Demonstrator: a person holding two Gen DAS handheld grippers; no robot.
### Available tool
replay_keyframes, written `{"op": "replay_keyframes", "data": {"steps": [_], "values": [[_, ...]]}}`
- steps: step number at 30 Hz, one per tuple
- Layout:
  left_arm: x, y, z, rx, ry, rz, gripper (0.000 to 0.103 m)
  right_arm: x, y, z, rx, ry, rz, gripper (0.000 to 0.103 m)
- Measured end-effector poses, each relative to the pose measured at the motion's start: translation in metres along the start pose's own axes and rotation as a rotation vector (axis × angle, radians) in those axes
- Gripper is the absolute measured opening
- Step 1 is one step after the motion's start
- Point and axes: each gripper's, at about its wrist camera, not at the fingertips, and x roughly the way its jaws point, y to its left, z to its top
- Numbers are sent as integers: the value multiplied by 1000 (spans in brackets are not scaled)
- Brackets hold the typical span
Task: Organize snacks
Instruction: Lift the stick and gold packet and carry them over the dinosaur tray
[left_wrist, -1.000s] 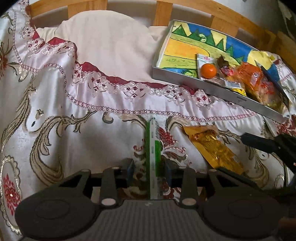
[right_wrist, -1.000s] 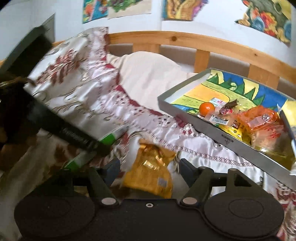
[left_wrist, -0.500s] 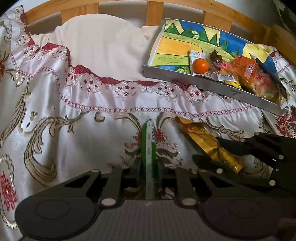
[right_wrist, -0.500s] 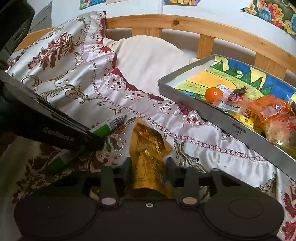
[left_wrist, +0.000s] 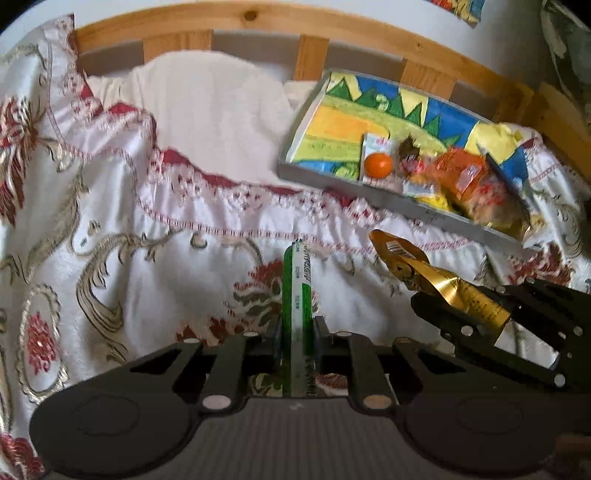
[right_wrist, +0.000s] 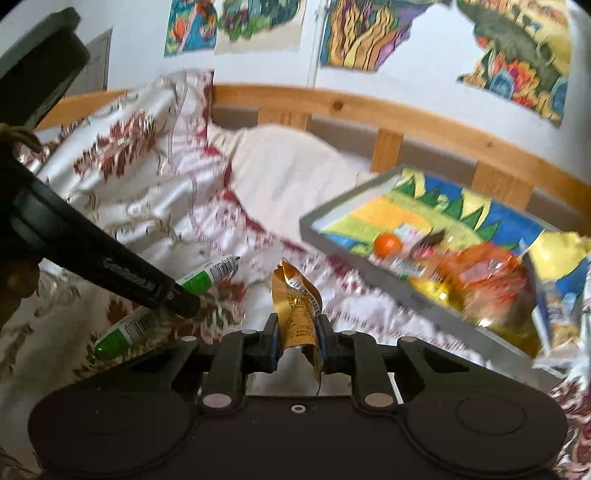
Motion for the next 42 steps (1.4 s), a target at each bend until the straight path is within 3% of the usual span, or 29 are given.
{"op": "replay_keyframes", "data": {"steps": [9, 15, 19, 23, 30, 36, 42], "values": [[-13, -29, 35, 29, -54, 13, 18, -28, -25, 17, 37, -124, -69, 20], [3, -59, 74, 66, -103, -9, 18, -39, -71, 29, 101, -202, -209, 20], [22, -84, 101, 29, -124, -33, 18, -44, -102, 32, 120, -237, -299, 20], [49, -105, 124, 5, -123, -39, 18, -37, -129, 32, 124, -240, -366, 20], [94, -140, 157, 50, -117, -56, 18, -14, -184, 29, 223, -256, -463, 20], [119, -164, 172, 119, -111, -54, 18, 15, -214, 19, 294, -208, -468, 20], [136, -172, 169, 137, -102, -35, 18, 32, -218, 15, 326, -171, -437, 21]]}}
